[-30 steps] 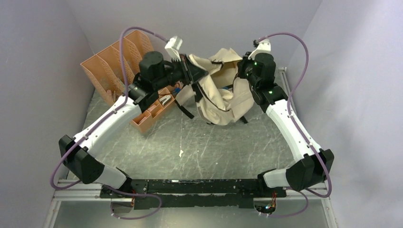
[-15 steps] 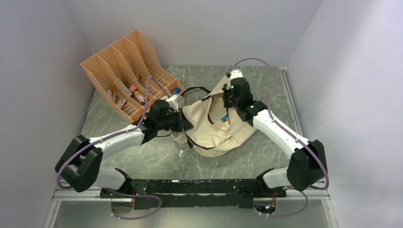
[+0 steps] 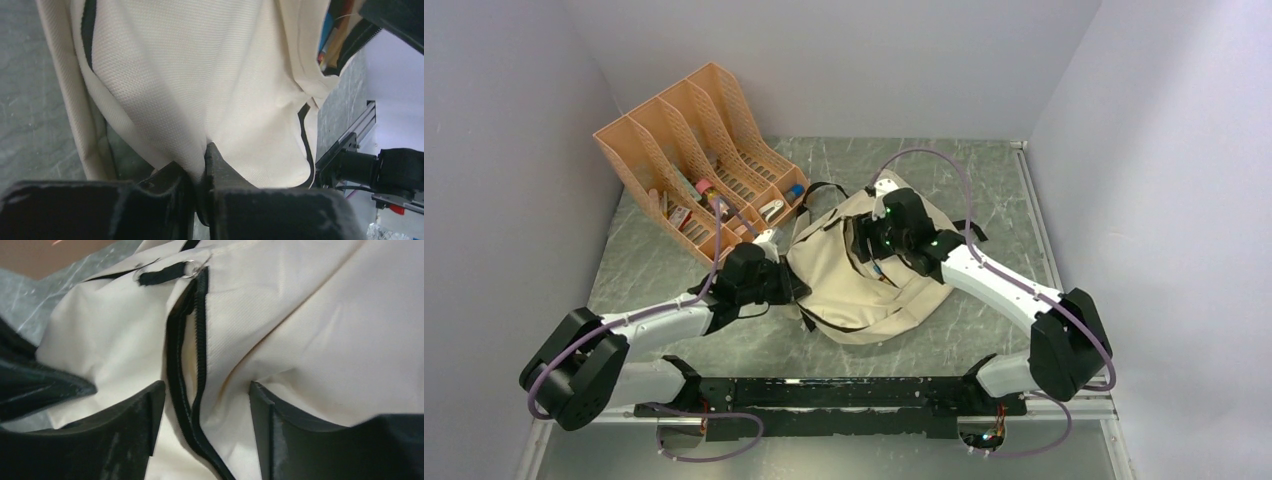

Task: Pack the student bag
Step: Adjust the student bag at the center of the board, then zip the student bag at the center of the board.

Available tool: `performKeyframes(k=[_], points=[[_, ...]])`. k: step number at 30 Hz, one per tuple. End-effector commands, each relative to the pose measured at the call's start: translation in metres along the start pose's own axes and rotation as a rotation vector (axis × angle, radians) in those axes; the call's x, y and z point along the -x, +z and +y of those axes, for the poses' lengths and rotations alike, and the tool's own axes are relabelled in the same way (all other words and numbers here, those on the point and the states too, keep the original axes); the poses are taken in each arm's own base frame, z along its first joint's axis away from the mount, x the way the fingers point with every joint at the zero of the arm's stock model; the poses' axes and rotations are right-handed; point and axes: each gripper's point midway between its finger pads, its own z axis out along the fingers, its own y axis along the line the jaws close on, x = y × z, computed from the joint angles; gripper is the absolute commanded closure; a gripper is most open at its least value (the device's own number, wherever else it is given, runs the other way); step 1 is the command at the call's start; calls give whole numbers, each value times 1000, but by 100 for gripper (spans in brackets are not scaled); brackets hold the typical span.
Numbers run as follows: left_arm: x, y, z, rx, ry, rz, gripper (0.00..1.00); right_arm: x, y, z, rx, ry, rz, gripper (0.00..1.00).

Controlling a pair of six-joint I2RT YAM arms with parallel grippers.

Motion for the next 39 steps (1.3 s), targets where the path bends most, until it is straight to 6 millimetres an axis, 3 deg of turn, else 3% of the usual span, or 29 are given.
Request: performKeyframes(k=[1, 4, 8, 13, 16, 19, 23, 28, 31, 35, 39], points=[[-15, -2, 22, 77, -26, 23, 78, 19, -23, 31, 149, 22, -50, 29], [-10, -4, 22, 94, -18, 12, 58, 54, -44, 35, 151, 67, -167, 28], [0, -10, 18, 113, 3, -4, 47, 92, -63, 24, 79, 179, -347, 34], [20, -26, 7, 131, 20, -51, 43, 109, -59, 3, -17, 313, -479, 70], [34, -42, 5, 171, 27, -100, 46, 104, -39, -2, -49, 343, -453, 88], [44, -55, 0, 176, 45, -143, 50, 86, -13, -3, -62, 332, -375, 97], [53, -59, -8, 157, 67, -169, 52, 51, 16, -11, -104, 332, -288, 100], [46, -46, -15, 118, 77, -103, 52, 2, 43, -15, -97, 316, -203, 100], [45, -39, -18, 95, 70, -89, 52, -15, 56, -14, -81, 288, -171, 100], [49, -35, -25, 72, 71, -89, 52, -16, 62, -5, -25, 243, -159, 100], [65, -32, -39, 49, 96, -108, 51, 10, 44, 9, 45, 218, -204, 95]])
